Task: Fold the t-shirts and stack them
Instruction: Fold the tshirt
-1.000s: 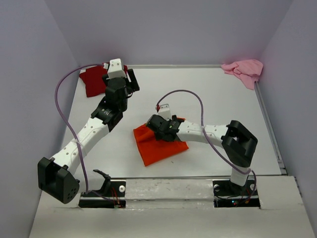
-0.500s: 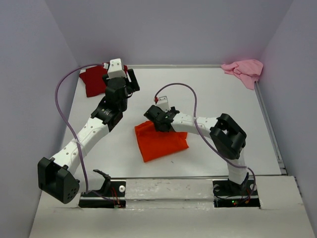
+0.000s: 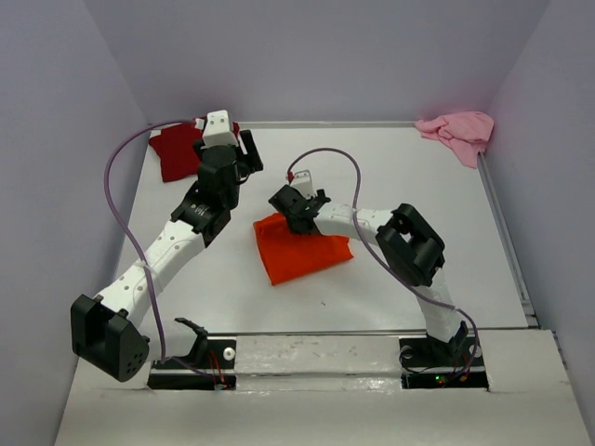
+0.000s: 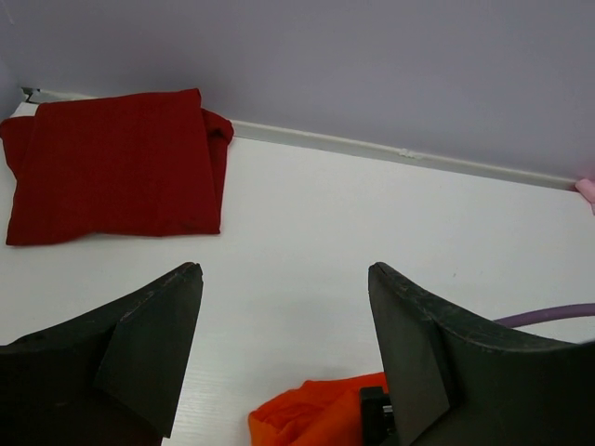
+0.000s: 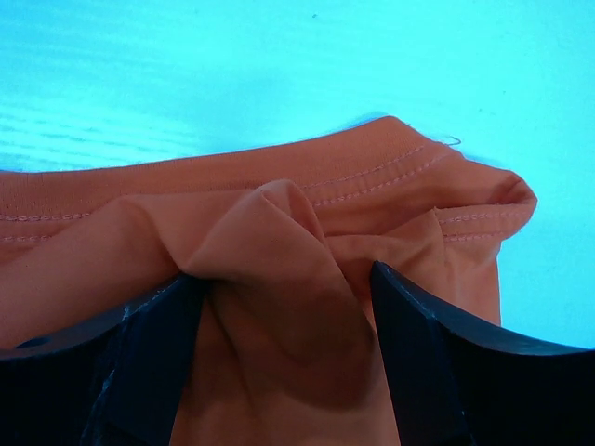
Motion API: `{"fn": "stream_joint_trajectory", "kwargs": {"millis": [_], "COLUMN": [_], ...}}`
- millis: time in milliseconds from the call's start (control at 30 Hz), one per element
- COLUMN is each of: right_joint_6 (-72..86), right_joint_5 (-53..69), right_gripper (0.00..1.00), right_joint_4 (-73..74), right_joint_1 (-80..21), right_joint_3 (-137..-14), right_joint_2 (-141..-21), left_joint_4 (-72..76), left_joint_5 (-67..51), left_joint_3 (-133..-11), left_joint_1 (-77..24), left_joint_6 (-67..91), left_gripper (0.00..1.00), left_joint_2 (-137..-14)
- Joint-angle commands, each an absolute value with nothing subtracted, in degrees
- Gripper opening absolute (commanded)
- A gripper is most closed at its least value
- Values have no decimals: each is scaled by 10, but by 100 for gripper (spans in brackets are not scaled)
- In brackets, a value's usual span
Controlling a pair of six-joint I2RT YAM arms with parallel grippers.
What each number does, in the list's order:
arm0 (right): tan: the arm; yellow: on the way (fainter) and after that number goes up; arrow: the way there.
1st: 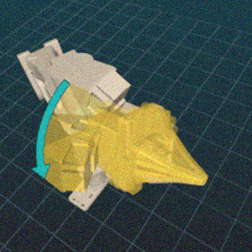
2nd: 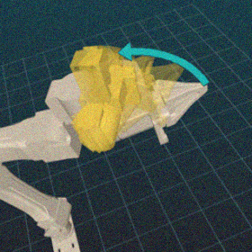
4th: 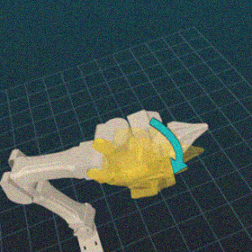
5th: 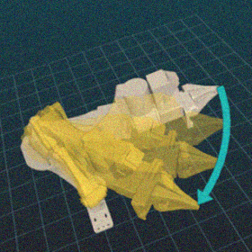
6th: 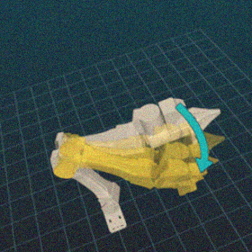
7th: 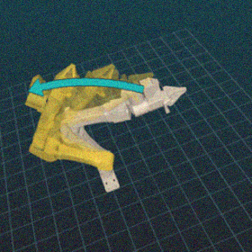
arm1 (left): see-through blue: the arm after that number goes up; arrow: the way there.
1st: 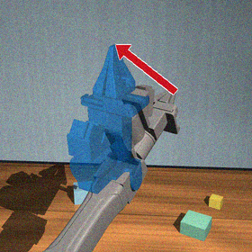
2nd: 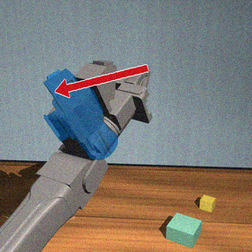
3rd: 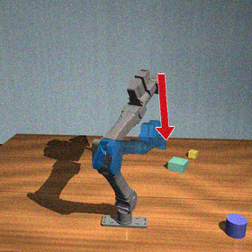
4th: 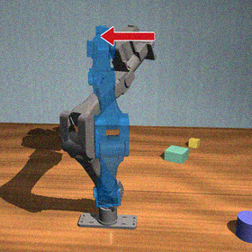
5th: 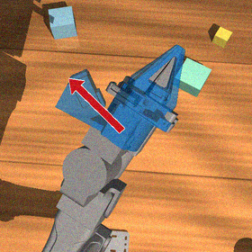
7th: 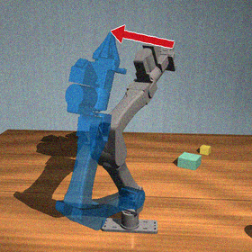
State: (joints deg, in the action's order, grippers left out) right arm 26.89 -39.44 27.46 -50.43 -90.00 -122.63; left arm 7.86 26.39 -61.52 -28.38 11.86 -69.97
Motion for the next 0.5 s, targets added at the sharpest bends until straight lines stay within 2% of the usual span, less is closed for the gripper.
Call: {"fn": "stream_joint_trajectory", "kwargs": {"millis": [0,267,467], "right_joint_6": [255,261,174], "right_joint_5": [-402,-418,-421], "right_gripper": [78,78,79], "right_joint_4": [265,283,285], "right_joint_1": [-455,-389,-382], "right_joint_3": [-918,-928,-960], "right_joint_2": [-1256,-1253,-1248], "left_joint_4": [96,95,94], "left_joint_5": [260,256,253], "left_joint_3": [-616,-617,-617], "left_joint_1": [-281,-282,-281], "left_joint_6": [117,117,117], "left_gripper": [82,82,82], "left_joint_2": [-686,-690,-697]}}
